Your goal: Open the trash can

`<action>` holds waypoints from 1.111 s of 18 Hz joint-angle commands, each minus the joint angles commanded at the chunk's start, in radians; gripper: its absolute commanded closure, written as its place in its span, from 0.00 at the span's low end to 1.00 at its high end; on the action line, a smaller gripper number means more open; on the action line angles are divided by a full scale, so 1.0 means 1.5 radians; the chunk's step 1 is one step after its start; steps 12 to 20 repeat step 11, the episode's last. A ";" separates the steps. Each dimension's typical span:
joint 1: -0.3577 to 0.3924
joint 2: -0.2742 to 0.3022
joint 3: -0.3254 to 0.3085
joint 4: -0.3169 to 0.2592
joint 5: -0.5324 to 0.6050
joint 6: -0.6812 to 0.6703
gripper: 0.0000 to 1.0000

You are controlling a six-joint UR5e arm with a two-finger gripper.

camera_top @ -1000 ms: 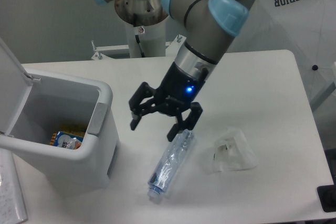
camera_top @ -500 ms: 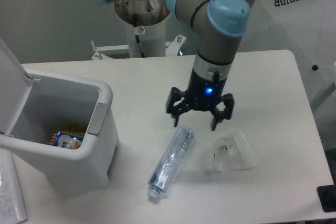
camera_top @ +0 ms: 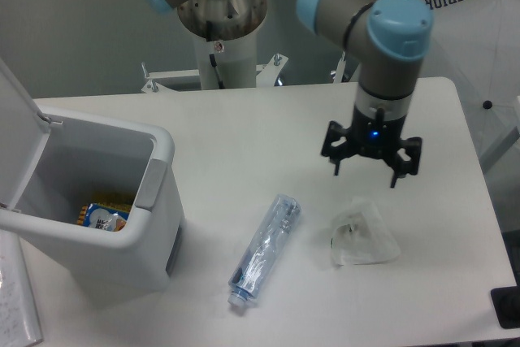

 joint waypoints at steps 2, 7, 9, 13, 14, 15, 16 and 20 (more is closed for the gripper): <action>-0.005 -0.015 0.033 -0.030 0.024 0.017 0.00; -0.014 -0.018 0.039 -0.033 0.023 0.018 0.00; -0.014 -0.016 0.038 -0.033 0.024 0.017 0.00; -0.014 -0.018 0.038 -0.033 0.024 0.017 0.00; -0.014 -0.018 0.038 -0.033 0.024 0.017 0.00; -0.014 -0.018 0.038 -0.033 0.024 0.017 0.00; -0.014 -0.018 0.038 -0.033 0.024 0.017 0.00; -0.014 -0.018 0.038 -0.033 0.024 0.017 0.00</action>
